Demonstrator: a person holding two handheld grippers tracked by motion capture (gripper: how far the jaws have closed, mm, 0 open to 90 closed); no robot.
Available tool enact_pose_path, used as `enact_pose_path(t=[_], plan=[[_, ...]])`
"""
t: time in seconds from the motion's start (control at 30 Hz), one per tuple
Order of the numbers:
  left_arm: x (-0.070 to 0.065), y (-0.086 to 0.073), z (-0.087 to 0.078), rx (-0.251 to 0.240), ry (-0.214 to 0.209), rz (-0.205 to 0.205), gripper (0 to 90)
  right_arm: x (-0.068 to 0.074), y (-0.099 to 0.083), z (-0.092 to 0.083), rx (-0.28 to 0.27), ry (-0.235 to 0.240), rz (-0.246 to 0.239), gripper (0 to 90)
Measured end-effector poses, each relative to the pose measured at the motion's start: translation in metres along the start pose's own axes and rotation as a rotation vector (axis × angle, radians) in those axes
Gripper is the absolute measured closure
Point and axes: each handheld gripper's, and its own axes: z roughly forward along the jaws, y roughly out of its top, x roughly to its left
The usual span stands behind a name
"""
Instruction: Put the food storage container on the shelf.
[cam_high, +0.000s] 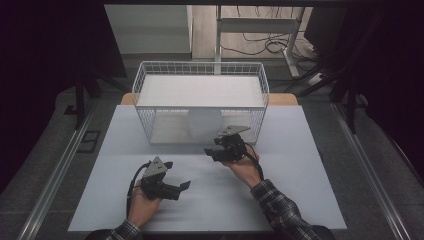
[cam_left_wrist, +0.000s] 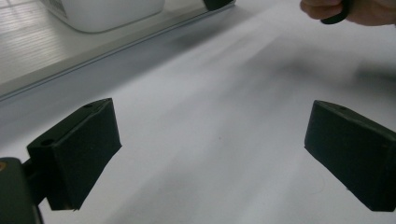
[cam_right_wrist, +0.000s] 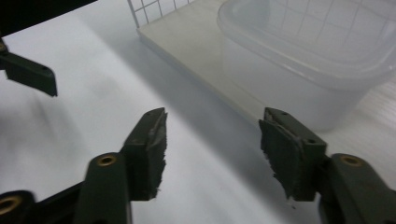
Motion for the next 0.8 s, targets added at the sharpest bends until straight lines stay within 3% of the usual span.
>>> enact_pose_path(t=[0.4,0.8], plan=[[0.002,0.0,-0.001,0.006,0.004,-0.004,3.0,0.001,-0.016,-0.016,0.006,0.004,0.008,14.7],[0.006,0.0,-0.013,-0.003,0.019,-0.013,3.3,0.005,-0.028,-0.037,0.012,0.015,-0.009,6.5]])
